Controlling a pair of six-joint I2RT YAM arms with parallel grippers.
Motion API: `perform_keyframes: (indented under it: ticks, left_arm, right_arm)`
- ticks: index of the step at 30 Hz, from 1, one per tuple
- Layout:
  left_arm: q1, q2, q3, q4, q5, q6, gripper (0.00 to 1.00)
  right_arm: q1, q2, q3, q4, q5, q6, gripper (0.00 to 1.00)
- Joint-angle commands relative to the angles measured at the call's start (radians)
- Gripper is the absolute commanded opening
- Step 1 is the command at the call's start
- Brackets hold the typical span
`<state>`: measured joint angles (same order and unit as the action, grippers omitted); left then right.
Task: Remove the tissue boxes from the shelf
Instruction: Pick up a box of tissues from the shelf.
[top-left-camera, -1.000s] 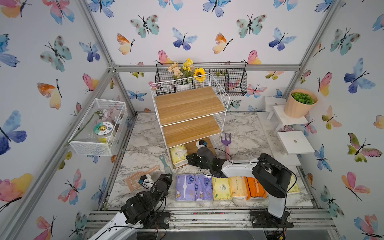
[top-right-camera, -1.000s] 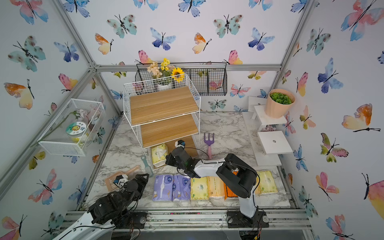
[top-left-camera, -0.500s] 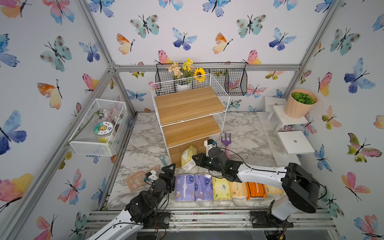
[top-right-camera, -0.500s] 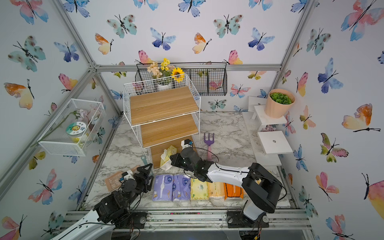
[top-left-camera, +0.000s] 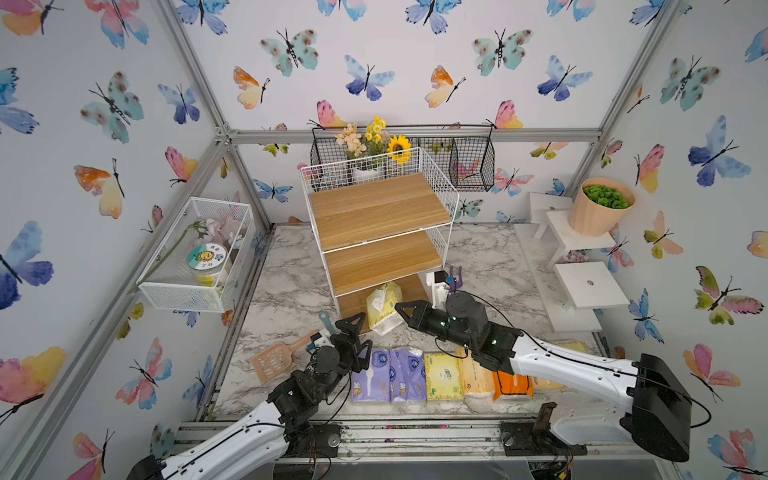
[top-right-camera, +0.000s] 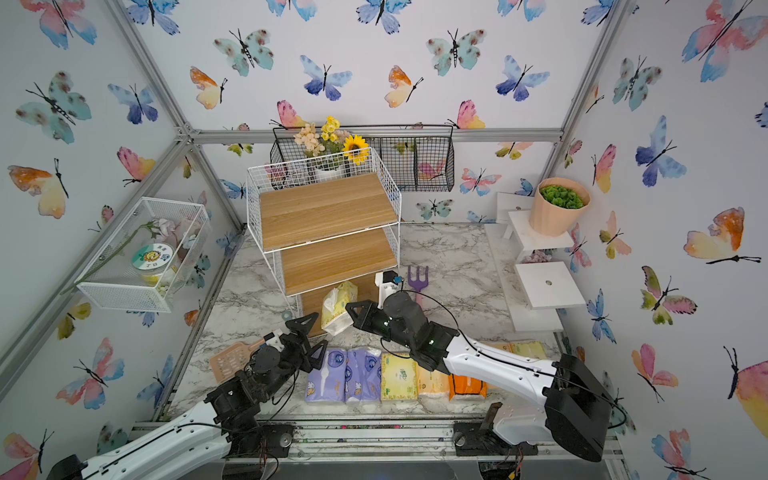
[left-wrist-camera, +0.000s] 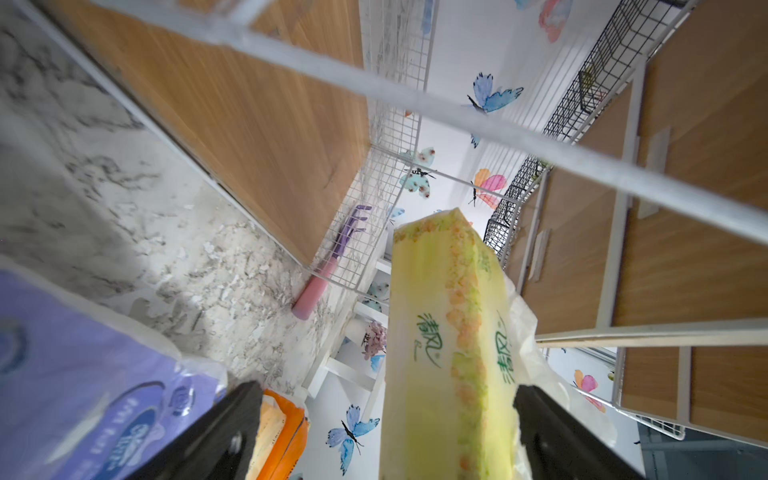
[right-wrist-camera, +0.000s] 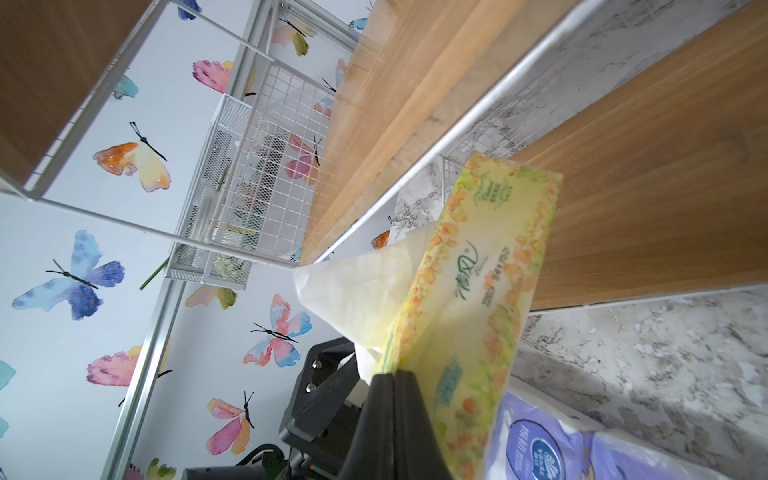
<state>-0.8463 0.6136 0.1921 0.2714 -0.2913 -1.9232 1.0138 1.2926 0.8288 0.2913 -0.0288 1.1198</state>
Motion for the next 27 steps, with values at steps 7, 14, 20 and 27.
perform_keyframes:
  ticks: [7, 14, 20, 27]
  left_arm:
    - [-0.005, 0.172, 0.078, 0.348, 0.067, 0.008, 0.99]
    - [-0.009, 0.25, 0.114, 0.472, 0.053, 0.02, 0.95]
    - [-0.023, 0.288, 0.129, 0.51, 0.039, 0.013, 0.74]
    - [-0.034, 0.263, 0.134, 0.402, 0.013, 0.029, 0.44]
  right_arm:
    - [-0.003, -0.117, -0.015, 0.019, -0.05, 0.014, 0.02]
    - [-0.003, -0.159, -0.059, 0.067, -0.059, 0.045, 0.03]
    - [-0.003, -0.176, -0.09, 0.085, -0.052, 0.057, 0.02]
    - [-0.003, -0.195, -0.109, 0.041, -0.015, 0.039, 0.02]
